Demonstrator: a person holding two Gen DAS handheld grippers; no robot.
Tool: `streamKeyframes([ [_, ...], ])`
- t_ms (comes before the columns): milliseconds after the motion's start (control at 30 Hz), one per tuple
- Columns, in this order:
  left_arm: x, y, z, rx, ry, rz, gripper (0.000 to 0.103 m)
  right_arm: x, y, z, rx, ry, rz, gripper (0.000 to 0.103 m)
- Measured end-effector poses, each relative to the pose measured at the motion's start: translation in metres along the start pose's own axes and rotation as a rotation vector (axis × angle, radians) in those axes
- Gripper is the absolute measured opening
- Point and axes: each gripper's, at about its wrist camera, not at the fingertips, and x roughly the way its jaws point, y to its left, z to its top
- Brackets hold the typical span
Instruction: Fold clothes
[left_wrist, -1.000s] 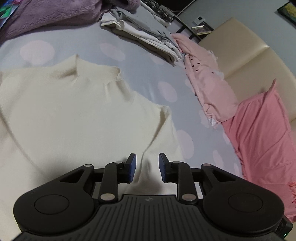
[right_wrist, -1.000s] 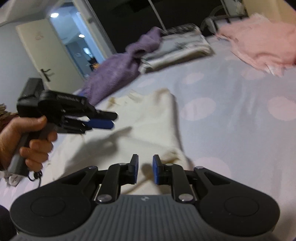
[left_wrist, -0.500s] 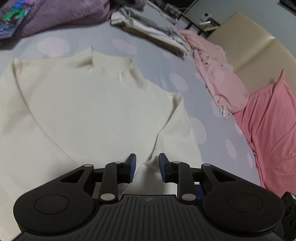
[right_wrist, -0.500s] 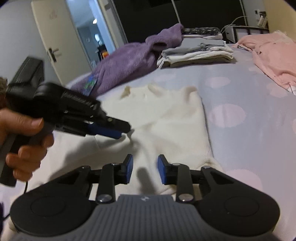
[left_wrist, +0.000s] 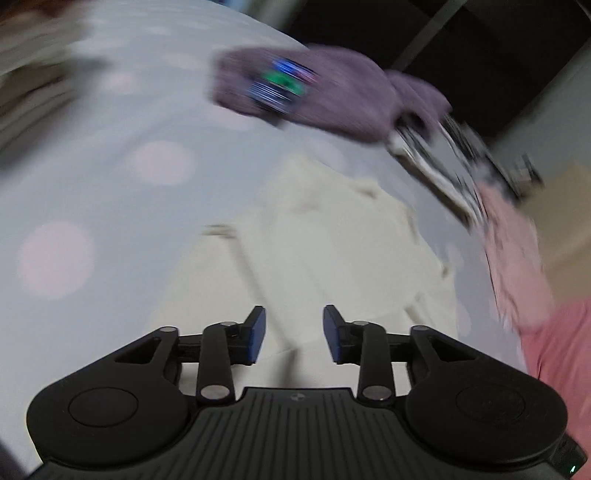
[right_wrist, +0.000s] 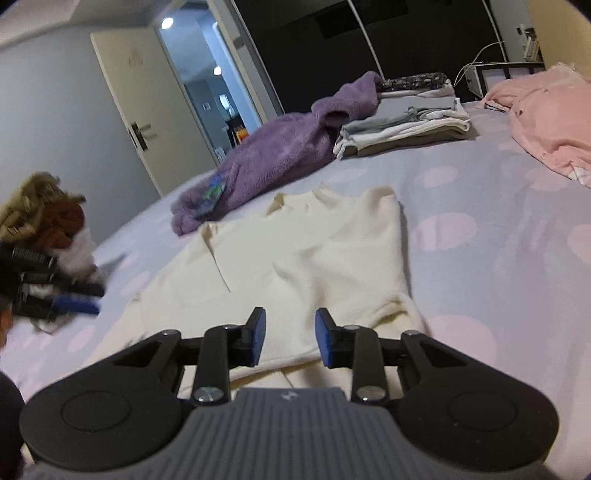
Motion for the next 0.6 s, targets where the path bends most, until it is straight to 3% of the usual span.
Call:
streamKeyframes([
  [167,-0.028,0.029,-0.028,0.017,-0.006,0.005,0.040,-0.020,0.027,-0.001,-0.018,-0.005,0.029,0.034],
  [367,-0.052,0.051,-0.062,0.147,0.000,0.007,0.043,-0.049,0.072,-0.007,-0.051,0.019,0.013,0.034],
  [600,-0.067,0.074,-0.086,0.079,0.030,-0.033,0.048,-0.106,0.103,-0.011,-0.019,-0.040,-0.029,0.038],
])
